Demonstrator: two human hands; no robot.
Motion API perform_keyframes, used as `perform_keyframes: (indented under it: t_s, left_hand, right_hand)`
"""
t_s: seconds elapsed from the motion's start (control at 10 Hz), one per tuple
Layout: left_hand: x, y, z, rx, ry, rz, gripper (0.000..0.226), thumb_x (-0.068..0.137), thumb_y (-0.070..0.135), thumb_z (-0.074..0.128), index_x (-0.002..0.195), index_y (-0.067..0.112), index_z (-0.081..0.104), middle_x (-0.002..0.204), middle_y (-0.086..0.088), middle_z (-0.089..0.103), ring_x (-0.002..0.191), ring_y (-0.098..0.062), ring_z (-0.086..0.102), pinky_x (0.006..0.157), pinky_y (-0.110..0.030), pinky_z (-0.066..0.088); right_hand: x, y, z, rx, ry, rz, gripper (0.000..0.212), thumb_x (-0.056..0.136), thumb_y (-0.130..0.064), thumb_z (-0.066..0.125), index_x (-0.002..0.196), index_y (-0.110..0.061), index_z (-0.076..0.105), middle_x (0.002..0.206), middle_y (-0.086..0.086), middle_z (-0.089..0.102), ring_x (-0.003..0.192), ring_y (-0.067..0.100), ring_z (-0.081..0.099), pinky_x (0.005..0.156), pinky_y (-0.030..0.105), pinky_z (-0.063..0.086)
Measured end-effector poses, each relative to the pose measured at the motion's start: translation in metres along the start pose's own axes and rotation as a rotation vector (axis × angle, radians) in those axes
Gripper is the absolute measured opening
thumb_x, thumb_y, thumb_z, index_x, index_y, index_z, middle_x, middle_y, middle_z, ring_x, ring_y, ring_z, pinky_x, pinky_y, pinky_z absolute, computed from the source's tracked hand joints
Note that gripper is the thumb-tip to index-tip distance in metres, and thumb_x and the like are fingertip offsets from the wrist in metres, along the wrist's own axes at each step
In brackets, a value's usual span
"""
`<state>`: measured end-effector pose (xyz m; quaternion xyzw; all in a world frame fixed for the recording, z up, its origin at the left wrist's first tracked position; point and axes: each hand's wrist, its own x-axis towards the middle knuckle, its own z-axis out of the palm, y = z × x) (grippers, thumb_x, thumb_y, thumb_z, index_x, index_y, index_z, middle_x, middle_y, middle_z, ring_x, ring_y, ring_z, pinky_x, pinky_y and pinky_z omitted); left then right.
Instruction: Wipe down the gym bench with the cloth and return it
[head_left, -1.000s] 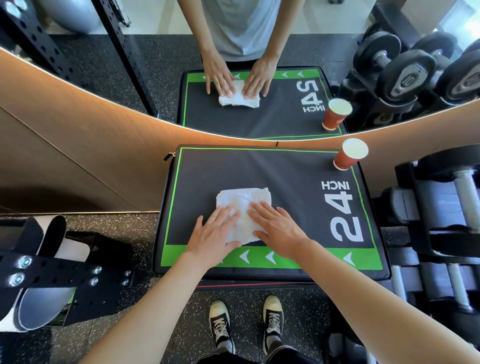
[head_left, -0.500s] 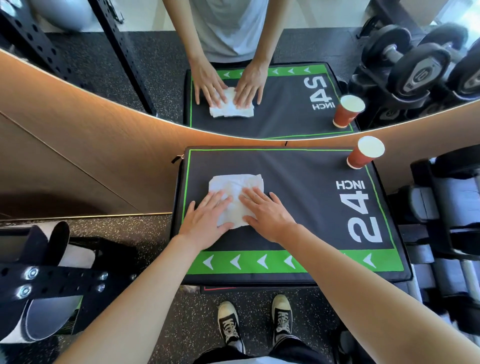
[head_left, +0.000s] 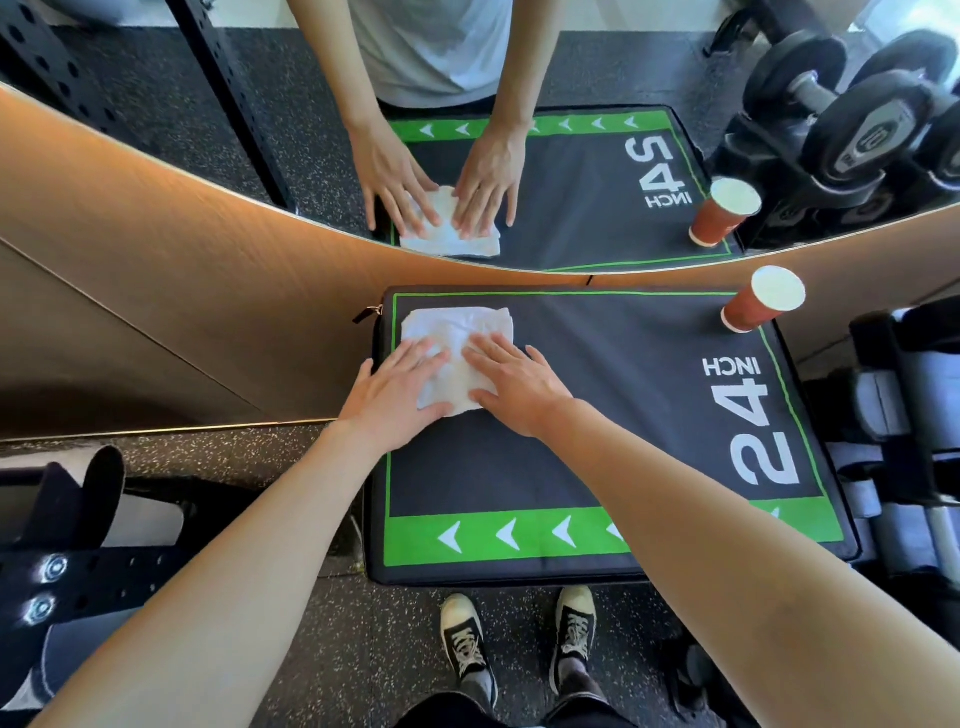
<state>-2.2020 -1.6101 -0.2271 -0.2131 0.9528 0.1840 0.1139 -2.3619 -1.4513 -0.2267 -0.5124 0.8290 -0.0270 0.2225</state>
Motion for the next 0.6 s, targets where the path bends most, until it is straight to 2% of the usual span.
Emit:
perform_keyframes:
  t_s: [0.4, 0.5, 0.6]
  left_hand:
    - [0.012, -0.012, -0.006, -0.089, -0.029, -0.039, 0.077, 0.098, 0.060, 0.061, 0.163, 0.046, 0.022, 0.175, 0.017, 0.006, 0.161, -0.008, -0.004, 0.126, -0.063, 0.015]
    - [0.004, 0.005, -0.009, -0.092, -0.002, -0.115, 0.073, 0.101, 0.050, 0.061, 0.163, 0.043, 0.024, 0.175, 0.011, 0.006, 0.162, -0.014, -0.001, 0.127, -0.062, 0.011]
    - [-0.020, 0.022, 0.002, -0.121, 0.136, -0.144, 0.072, 0.102, 0.041, 0.062, 0.164, 0.035, 0.026, 0.175, 0.005, 0.012, 0.161, -0.019, 0.008, 0.125, -0.064, 0.017]
  right_hand:
    - [0.011, -0.016, -0.011, -0.070, -0.039, 0.021, 0.064, 0.110, -0.044, 0.040, 0.165, -0.030, 0.012, 0.174, -0.009, 0.000, 0.160, 0.018, 0.000, 0.126, 0.055, 0.015]
    - [0.003, -0.022, -0.011, -0.060, -0.052, 0.046, 0.063, 0.110, -0.038, 0.041, 0.165, -0.026, 0.012, 0.174, -0.005, 0.001, 0.160, 0.019, 0.002, 0.125, 0.056, 0.015]
    - [-0.013, -0.026, -0.011, -0.030, -0.011, 0.048, 0.063, 0.109, -0.036, 0.045, 0.164, -0.023, 0.017, 0.173, -0.001, 0.007, 0.159, 0.020, 0.005, 0.125, 0.055, 0.014]
